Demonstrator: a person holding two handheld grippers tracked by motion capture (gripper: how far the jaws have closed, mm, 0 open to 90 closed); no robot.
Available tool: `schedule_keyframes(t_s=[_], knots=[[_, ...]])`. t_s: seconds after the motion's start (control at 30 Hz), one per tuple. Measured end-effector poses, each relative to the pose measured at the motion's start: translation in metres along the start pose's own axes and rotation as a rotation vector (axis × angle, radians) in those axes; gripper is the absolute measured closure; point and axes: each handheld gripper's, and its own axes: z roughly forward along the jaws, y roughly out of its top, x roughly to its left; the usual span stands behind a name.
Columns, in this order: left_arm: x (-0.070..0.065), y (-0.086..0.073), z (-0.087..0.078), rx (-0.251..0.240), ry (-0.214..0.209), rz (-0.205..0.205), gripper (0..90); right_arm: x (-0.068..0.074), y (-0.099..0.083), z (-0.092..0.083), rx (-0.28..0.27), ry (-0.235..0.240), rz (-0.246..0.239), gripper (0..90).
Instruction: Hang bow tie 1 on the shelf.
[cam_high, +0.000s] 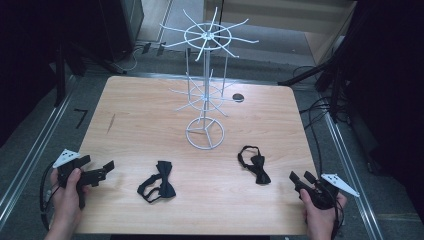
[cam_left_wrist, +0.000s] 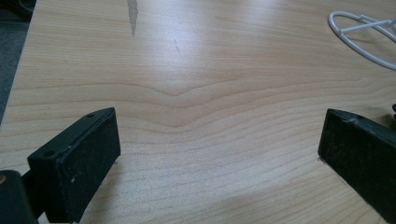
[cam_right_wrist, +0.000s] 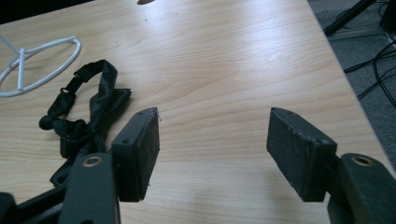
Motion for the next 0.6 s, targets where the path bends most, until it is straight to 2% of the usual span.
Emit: schedule_keyframes(t_s=[0.17,0.2,0.27,0.43,0.6], knots=[[0.000,0.000,0.000,0.001,-0.001,0.001,0.0,0.012,0.002,0.002,-0.001,0.009,-0.009,37.0],[0.000,0.000,0.000,0.000,-0.003,0.002,0.0,0.020,0.004,0.003,-0.015,0.024,-0.022,38.4],[0.000,0.000,0.000,-0.001,-0.002,0.002,0.0,0.029,0.005,0.003,-0.018,0.046,-0.036,39.0],[0.001,0.000,0.000,0.000,-0.005,-0.001,0.0,0.053,0.006,0.005,-0.017,0.086,-0.084,40.5],[0.000,0.000,0.000,-0.001,-0.002,0.001,0.0,0.078,0.007,0.009,-0.006,0.125,-0.113,41.2]])
